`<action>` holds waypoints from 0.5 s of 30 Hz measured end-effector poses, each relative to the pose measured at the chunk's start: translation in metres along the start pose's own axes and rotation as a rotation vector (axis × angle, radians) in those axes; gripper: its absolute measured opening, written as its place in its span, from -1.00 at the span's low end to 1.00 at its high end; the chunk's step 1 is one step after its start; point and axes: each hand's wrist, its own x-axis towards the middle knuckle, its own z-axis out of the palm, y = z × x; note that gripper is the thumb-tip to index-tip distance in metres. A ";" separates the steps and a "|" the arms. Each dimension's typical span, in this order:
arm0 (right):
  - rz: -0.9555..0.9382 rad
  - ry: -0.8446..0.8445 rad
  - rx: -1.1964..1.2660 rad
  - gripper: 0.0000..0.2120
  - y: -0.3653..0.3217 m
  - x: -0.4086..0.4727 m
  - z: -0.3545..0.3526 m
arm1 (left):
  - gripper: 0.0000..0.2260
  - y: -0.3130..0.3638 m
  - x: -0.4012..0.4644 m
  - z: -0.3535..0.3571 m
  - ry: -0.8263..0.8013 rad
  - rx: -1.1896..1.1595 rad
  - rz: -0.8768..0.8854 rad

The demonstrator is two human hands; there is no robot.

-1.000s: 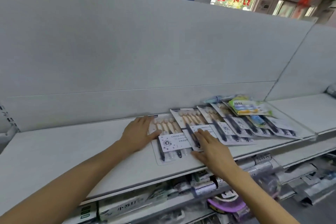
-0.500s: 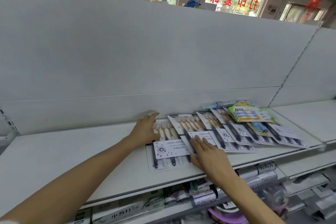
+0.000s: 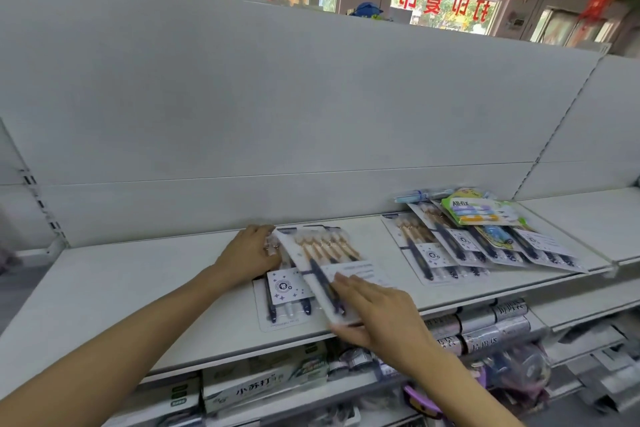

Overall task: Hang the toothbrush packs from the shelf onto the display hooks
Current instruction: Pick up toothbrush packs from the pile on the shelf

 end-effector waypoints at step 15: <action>0.896 -0.350 0.600 -0.11 0.011 0.071 0.022 | -0.19 -0.038 -0.030 -0.027 -0.039 -0.137 -0.149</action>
